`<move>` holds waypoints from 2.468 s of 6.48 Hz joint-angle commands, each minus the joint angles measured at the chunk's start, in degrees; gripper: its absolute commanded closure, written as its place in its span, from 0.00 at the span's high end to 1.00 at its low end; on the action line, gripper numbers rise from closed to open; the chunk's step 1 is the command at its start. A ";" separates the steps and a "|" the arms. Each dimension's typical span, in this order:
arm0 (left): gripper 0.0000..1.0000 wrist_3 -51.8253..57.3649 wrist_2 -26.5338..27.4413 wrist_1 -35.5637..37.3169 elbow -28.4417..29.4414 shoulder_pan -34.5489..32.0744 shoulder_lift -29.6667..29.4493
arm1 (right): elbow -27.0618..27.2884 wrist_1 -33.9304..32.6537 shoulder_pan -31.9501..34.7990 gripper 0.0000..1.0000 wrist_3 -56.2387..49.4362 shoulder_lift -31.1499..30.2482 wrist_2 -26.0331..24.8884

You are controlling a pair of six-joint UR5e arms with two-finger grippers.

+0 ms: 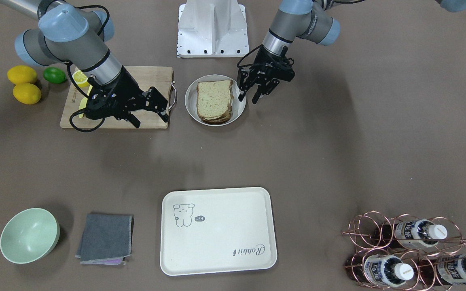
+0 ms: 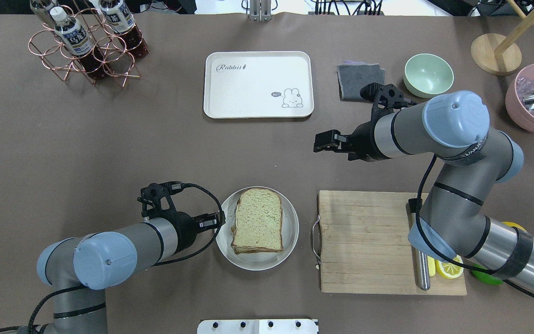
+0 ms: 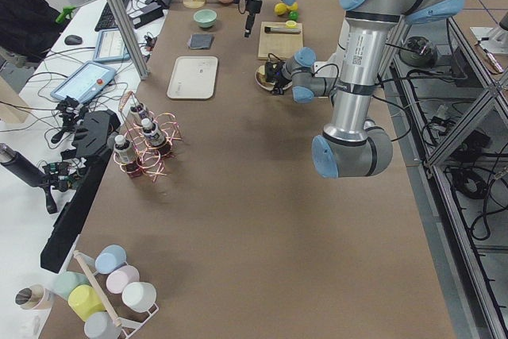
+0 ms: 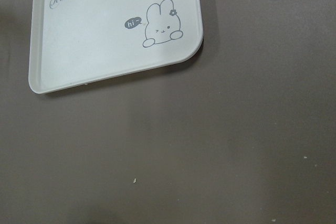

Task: Make sandwich and place on tray
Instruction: 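Move the left gripper to the plate rim while the right gripper hovers near the tray, then close the left gripper on the white plate's rim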

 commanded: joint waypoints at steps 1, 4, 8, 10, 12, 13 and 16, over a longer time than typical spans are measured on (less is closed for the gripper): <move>0.48 -1.43 0.63 0.01 1.15 0.82 -0.11 | 0.00 0.15 -0.44 0.99 0.01 -0.03 -0.17; 0.45 -1.60 3.25 -0.08 1.16 2.83 -0.11 | 0.61 0.41 -0.79 0.99 0.36 -1.44 -0.79; 0.00 -2.48 5.11 0.09 1.77 4.43 -0.46 | 1.58 0.59 -0.79 0.99 0.71 -2.49 -0.79; 0.00 -2.40 4.59 0.27 -0.06 4.08 -0.46 | 1.58 0.59 -0.79 0.99 0.62 -2.58 -0.70; 0.00 -2.13 0.85 4.11 -3.22 1.46 -1.07 | 1.67 0.59 -0.79 0.99 0.62 -2.58 -0.70; 0.00 -2.13 -3.28 6.23 -3.50 -1.60 -2.03 | 1.67 0.59 -0.79 0.99 0.62 -2.58 -0.62; 0.00 -3.88 -11.47 12.20 -1.93 -12.15 -7.90 | 1.85 0.59 1.12 0.99 -1.21 -3.63 3.22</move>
